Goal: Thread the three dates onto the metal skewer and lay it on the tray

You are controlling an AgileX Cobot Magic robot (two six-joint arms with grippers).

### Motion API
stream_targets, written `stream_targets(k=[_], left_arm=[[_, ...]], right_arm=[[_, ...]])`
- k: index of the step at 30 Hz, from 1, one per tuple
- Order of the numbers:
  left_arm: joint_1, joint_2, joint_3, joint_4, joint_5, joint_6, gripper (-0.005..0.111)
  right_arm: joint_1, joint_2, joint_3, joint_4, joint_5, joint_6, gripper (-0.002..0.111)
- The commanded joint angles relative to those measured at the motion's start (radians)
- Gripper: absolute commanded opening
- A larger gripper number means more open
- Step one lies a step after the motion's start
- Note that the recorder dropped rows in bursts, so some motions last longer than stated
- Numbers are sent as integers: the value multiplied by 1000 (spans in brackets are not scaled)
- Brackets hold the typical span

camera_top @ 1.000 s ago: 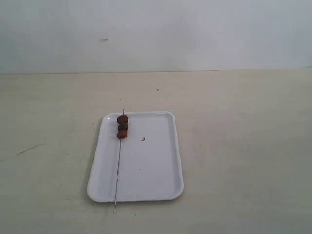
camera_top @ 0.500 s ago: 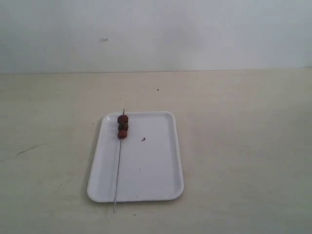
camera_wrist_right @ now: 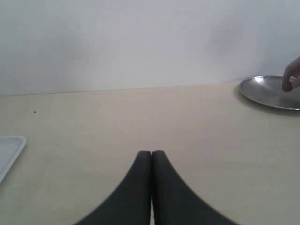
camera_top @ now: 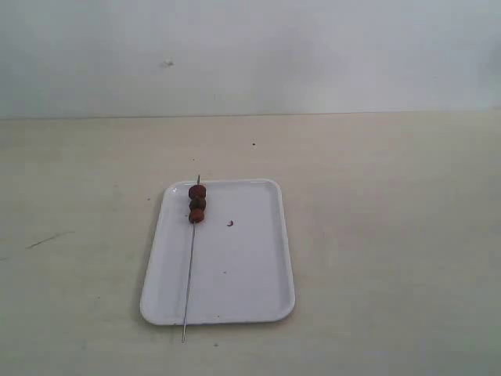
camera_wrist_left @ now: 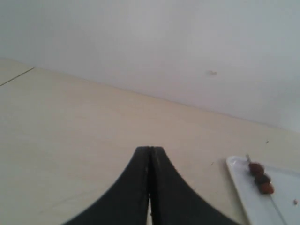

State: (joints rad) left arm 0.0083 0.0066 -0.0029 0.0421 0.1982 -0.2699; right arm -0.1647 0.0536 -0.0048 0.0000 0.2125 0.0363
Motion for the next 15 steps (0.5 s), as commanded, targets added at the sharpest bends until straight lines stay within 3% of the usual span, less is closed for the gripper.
stream_targets(k=[1,15], left_arm=[[2,-7,3,108,155,-27,0],[2,-7,3,124,167,-25,0]], right_arm=[[-5,-8,5,0,-3,2,0],[-5,-8,5,0,-3,2,0]])
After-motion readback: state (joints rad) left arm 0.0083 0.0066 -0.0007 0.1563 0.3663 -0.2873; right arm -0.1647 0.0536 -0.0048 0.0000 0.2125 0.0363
